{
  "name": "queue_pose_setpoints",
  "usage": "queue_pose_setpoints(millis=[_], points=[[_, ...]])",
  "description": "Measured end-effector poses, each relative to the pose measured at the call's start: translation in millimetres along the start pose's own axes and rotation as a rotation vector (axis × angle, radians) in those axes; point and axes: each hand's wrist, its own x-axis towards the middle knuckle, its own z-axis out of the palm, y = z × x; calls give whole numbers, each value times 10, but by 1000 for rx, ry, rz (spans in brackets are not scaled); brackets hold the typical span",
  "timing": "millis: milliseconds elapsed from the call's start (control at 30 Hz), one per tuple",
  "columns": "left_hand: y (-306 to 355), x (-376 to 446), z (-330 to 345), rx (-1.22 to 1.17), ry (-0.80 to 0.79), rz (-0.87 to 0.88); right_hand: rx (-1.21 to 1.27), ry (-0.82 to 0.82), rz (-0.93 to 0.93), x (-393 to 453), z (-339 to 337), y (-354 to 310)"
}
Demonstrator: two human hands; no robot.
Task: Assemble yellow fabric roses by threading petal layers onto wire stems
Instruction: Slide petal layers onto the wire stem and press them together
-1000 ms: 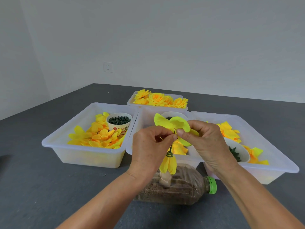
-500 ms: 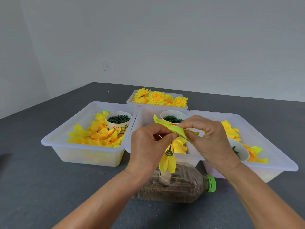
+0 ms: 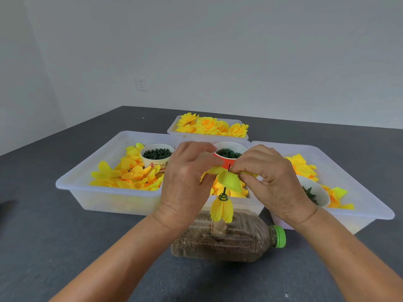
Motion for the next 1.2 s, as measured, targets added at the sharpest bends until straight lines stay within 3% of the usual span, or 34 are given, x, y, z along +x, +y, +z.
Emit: queue_pose_setpoints(millis=[600, 1200], points=[[-160, -197, -11, -5, -111, 155, -171, 90, -100, -212, 127, -50], [-127, -222, -46, 19, -176, 263, -200, 72, -112, -288, 176, -68]])
